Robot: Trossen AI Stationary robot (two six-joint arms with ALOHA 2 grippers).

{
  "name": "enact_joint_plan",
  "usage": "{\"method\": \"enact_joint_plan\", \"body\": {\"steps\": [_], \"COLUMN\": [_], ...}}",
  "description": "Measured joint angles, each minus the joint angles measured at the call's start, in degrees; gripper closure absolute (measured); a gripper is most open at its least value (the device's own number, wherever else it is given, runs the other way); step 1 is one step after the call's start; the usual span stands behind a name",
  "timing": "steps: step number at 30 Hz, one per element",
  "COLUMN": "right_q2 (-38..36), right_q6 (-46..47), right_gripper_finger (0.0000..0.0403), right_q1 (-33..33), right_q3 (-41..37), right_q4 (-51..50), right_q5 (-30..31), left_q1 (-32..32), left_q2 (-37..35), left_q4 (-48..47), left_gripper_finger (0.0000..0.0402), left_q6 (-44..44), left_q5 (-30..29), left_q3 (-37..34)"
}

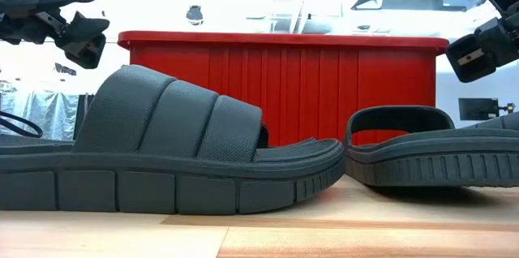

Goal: Pick and place slides into bin

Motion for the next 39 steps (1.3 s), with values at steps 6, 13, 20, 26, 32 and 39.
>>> {"method": "enact_joint_plan", "body": {"steps": [6, 13, 20, 26, 32, 39], "right_q2": [0.0, 0.0, -0.01, 0.0, 0.0, -0.01], "right_q6": [-0.01, -0.01, 0.0, -0.01, -0.01, -0.01], "right_gripper_finger": [0.0301, 0.0301, 0.0301, 0.0301, 0.0301, 0.0301], "right_q1": [0.0, 0.0, -0.01, 0.01, -0.01, -0.01], "right_q3": [0.0, 0.0, 0.0, 0.0, 0.0, 0.0], "right_q4": [0.01, 0.0, -0.01, 0.0, 0.0, 0.01], "right_q5": [0.0, 0.0, 0.0, 0.0, 0.0, 0.0], "left_q1": [0.0, 0.01, 0.02, 0.0, 0.04, -1.47], "left_q2": [0.01, 0.02, 0.01, 0.02, 0.02, 1.18], "left_q4": [0.0, 0.0, 0.39, 1.6, 4.7, 5.5], "left_gripper_finger": [0.0192, 0.0192, 0.0192, 0.0192, 0.0192, 0.0192], "left_q6": [0.0, 0.0, -1.96, -9.78, -31.05, -41.15], "left_q5": [0.0, -0.01, 0.05, -3.33, -6.67, 4.27], "left_q3": [-0.01, -0.01, -0.02, -0.02, -0.02, 3.26]}}
